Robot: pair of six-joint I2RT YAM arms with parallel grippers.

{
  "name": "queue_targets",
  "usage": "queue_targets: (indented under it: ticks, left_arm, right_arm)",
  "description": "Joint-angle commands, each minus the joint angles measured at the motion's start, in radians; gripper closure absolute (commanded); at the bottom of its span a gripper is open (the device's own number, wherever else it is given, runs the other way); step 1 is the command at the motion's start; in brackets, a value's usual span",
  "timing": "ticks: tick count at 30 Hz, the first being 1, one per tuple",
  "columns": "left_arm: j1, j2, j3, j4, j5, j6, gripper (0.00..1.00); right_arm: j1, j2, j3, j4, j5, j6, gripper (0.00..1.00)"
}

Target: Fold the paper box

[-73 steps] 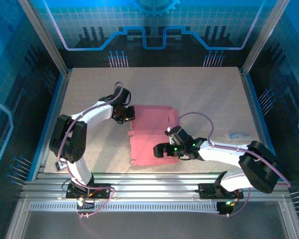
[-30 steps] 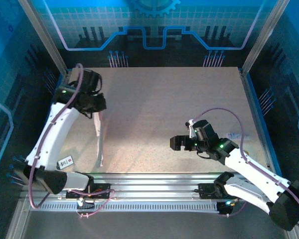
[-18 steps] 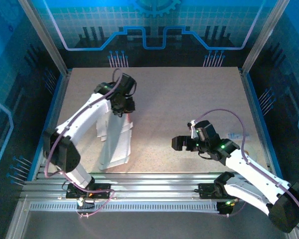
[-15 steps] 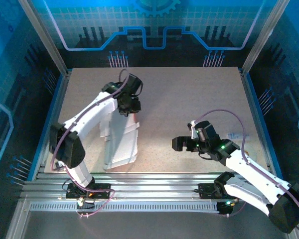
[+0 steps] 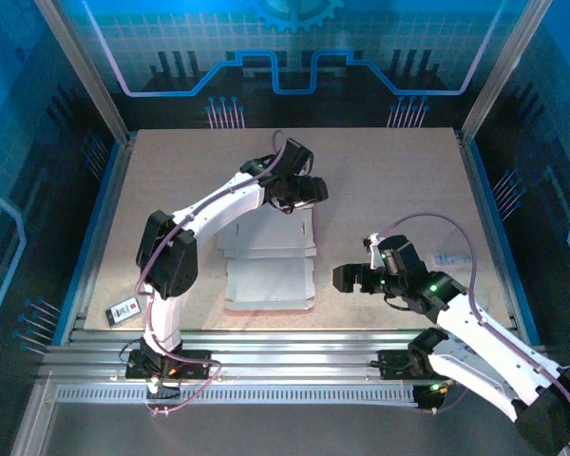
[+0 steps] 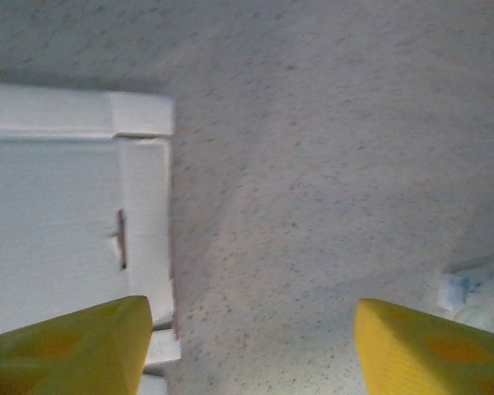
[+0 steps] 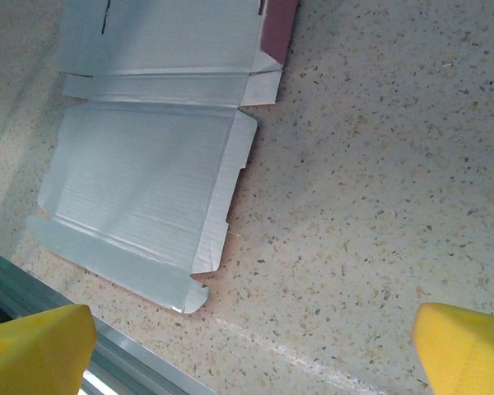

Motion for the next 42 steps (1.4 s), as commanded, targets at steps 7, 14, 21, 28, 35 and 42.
queue_targets:
  ticks: [7,14,21,28,35,42]
  left_arm:
    - [0.018,-0.274,-0.257,0.158,0.097,0.077,0.25]
    - [0.036,-0.554,-0.530,0.119,0.040,0.062,0.05]
    - [0.054,-0.811,-0.764,0.067,-0.061,-0.001,0.01]
    - [0.171,-0.920,-0.884,0.064,0.021,-0.062,0.01]
    - [0.320,-0.851,-0.834,0.025,0.059,0.100,0.01]
    - [0.432,-0.629,-0.686,-0.042,0.093,0.313,0.01]
  right_arm:
    - [-0.009,-0.039,0.001,0.005,-0.073,-0.063,0.00]
    - [-0.002,0.039,0.041,0.057,-0.141,-0.060,0.00]
    - [0.074,0.154,0.068,0.160,-0.180,-0.067,0.00]
    - [0.139,0.284,0.068,0.298,-0.192,-0.029,0.00]
    - [0.202,0.400,0.110,0.369,-0.145,-0.002,0.00]
    - [0.261,0.507,0.137,0.447,-0.063,0.065,0.00]
